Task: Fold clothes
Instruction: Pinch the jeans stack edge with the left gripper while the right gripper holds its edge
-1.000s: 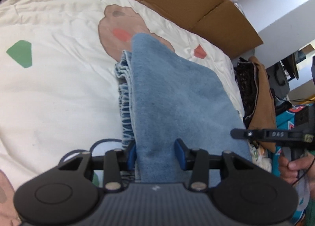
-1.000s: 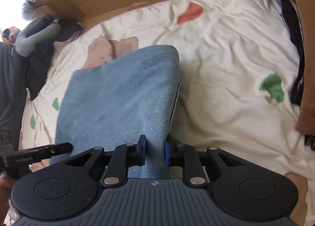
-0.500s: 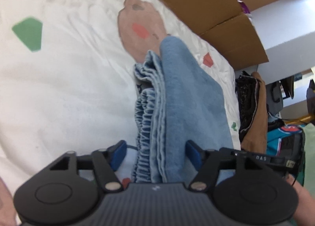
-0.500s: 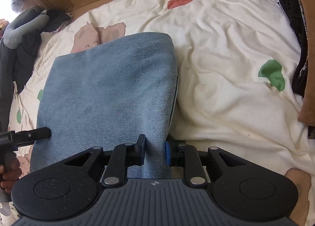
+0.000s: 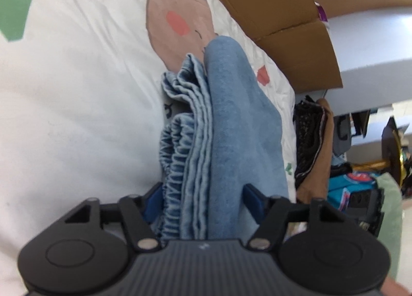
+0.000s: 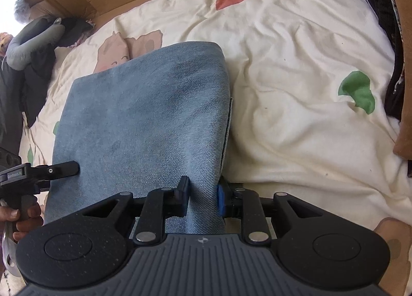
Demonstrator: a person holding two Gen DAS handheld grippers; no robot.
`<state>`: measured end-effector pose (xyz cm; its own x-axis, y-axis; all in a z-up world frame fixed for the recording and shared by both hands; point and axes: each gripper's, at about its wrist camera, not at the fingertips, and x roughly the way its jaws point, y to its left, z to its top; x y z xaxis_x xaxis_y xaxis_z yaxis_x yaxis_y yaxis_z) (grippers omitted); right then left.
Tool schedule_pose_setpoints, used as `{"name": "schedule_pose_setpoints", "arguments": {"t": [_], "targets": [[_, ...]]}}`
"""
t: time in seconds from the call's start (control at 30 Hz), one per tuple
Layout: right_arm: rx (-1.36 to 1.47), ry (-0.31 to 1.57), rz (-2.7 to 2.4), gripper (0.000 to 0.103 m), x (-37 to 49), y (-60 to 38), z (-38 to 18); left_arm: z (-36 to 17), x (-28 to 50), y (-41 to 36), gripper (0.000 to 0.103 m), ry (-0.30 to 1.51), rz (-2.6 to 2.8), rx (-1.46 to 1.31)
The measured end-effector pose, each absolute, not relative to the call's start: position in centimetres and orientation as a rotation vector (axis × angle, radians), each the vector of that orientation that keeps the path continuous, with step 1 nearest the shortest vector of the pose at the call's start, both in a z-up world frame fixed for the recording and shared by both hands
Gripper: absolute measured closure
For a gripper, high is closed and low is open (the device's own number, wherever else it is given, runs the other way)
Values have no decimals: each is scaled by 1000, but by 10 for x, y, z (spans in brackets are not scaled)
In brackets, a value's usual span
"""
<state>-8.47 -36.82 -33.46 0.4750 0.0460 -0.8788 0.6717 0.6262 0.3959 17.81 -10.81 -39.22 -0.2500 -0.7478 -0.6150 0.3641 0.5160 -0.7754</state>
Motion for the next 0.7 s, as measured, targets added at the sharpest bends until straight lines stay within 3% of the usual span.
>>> {"name": "schedule_pose_setpoints", "arguments": {"t": [0.07,0.2,0.57,0.7], "targets": [[817,1019,-437,79,-86,-368,-332,-384,176,-104,54,1473,-1079,-381],[827,1008,-427,76,-90,-372,-331,-375,177,-106,56,1478,-1090,-363],[875,970,-413,72,-92,-380,-338,-397,172,-119,32,1550,-1108,-298],[963,955,-419,68,-89,-389,-347,-400,170,-124,30,1538,-1148,-294]]}}
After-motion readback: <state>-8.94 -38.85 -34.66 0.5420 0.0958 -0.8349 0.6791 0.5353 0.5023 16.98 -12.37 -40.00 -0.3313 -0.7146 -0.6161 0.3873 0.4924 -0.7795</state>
